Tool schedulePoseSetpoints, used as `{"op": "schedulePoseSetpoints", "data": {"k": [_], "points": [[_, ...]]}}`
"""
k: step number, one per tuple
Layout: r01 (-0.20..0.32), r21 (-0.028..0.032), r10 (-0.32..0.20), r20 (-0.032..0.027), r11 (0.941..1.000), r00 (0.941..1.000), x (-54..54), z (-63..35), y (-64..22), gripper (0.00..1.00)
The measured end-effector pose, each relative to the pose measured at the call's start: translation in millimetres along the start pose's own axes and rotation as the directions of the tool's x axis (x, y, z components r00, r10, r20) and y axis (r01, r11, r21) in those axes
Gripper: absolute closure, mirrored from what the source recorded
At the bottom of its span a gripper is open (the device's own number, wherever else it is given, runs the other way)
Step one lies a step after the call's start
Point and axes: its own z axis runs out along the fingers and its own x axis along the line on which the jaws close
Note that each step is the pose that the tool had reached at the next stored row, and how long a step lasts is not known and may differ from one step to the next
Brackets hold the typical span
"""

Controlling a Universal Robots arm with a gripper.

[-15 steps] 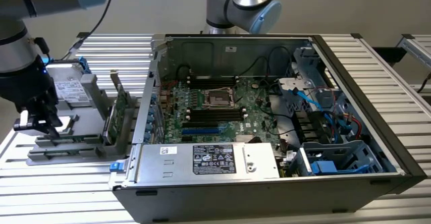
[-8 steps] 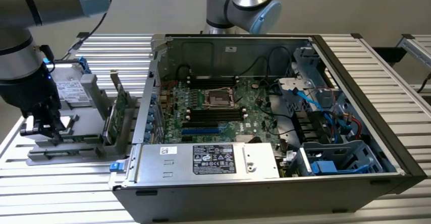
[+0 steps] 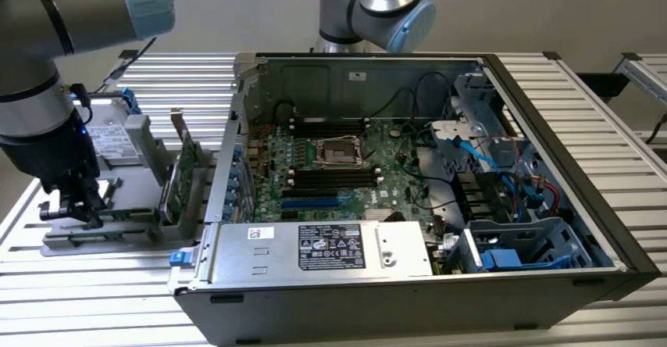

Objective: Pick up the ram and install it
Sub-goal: 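Pick up the ram and move it above insertion slot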

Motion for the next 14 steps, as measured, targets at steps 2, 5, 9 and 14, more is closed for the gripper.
{"op": "schedulePoseSetpoints", "data": {"k": [2, 5, 9, 14], "points": [[0.001, -0.0001, -0.001, -0.0001, 1.0000, 1.0000, 1.2, 3.5, -0.8, 0.64], [0.002, 0.0000, -0.002, -0.0002, 1.0000, 1.0000, 3.1, 8.9, -2.1, 0.64], [0.004, -0.0002, -0.004, -0.0005, 1.0000, 1.0000, 6.2, 16.1, -3.6, 0.64], [0.004, -0.0001, -0.004, -0.0005, 1.0000, 1.0000, 7.0, 25.1, -5.9, 0.64]]}}
